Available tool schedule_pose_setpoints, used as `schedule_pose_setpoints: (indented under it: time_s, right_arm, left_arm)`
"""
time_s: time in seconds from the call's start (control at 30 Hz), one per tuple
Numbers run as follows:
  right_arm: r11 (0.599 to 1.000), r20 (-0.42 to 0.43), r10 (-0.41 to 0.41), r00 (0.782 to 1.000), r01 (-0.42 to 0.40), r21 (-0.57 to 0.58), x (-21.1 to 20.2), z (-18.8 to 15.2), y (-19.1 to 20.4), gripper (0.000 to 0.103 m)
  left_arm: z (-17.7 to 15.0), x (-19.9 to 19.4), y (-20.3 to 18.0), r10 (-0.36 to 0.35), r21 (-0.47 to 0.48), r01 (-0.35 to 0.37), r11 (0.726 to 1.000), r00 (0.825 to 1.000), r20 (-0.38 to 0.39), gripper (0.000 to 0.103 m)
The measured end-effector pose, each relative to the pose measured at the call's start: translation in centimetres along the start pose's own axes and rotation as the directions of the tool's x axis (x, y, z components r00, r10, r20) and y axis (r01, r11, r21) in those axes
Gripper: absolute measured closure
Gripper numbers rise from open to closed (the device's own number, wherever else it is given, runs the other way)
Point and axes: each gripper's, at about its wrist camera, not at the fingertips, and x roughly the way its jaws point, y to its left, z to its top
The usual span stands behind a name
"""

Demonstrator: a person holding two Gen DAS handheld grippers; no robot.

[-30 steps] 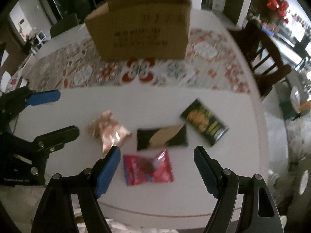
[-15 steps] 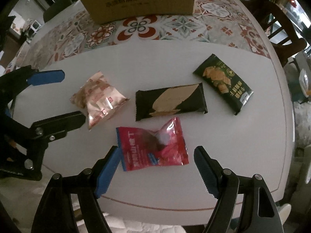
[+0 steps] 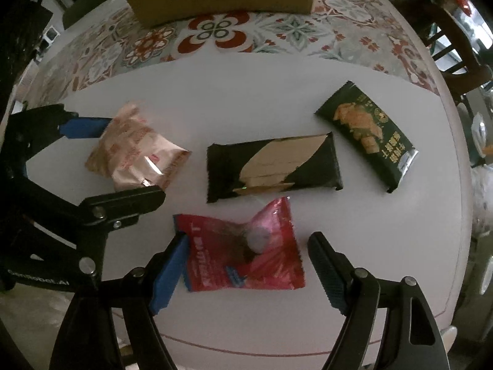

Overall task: Organize snacks
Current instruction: 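Grasp the cream biscuit packet with the left tool while the right tool grasps the red packet, then carry the biscuit packet and red packet over the box and lower them in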

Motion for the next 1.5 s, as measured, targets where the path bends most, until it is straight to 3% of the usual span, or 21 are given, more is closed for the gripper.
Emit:
schedule_pose_setpoints:
  time_s: [0.1, 0.2, 0.33, 0.4, 0.6, 0.93, 1.27, 1.5]
  right_arm:
    - [1.000, 0.006, -0.026, 1.000, 0.026, -0.010, 0.1, 0.0, 0.3, 0.028]
    - [0.999, 0.025, -0.038, 0.999, 0.039, -0.024, -0.2, 0.0, 0.5, 0.043]
    - [0.999, 0.033, -0.029, 0.999, 0.029, -0.013, -0.5, 0.0, 0.2, 0.050]
    - [1.000, 0.044, -0.009, 0.999, 0.009, -0.003, -0.8, -0.1, -0.1, 0.057]
    - [1.000, 0.084, -0.014, 0.996, 0.014, -0.009, -1.8, -0.4, -0.2, 0.065]
    - [1.000, 0.135, -0.003, 0.991, 0.005, -0.013, -3.7, -0.3, -0.3, 0.078]
    - [1.000, 0.197, -0.006, 0.980, 0.011, -0.026, -6.9, -0.4, -0.3, 0.080]
    - [1.000, 0.274, -0.013, 0.962, 0.016, -0.009, -9.4, 0.8, -0.7, 0.080]
  left_arm:
    - [-0.2, -0.1, -0.2, 0.024, 0.016, -0.024, 1.000, 1.000, 0.012, 0.019]
    - [-0.4, -0.2, -0.3, 0.054, 0.024, -0.054, 0.998, 0.998, 0.028, 0.031]
    - [-0.5, -0.6, -0.5, 0.083, 0.040, -0.085, 0.996, 0.995, 0.060, 0.061]
    - [-0.6, -0.6, -0.5, 0.067, 0.040, -0.069, 0.997, 0.996, 0.061, 0.062]
    - [-0.9, -0.7, -1.0, 0.036, 0.042, -0.039, 0.998, 0.998, 0.059, 0.062]
    - [-0.6, -2.9, -1.9, 0.043, 0.045, -0.049, 0.998, 0.992, 0.123, 0.062]
    - [0.6, -5.9, -3.2, 0.041, 0.068, -0.057, 0.996, 0.975, 0.218, 0.062]
    - [1.7, -8.9, -3.0, 0.055, 0.031, -0.067, 0.997, 0.954, 0.293, 0.062]
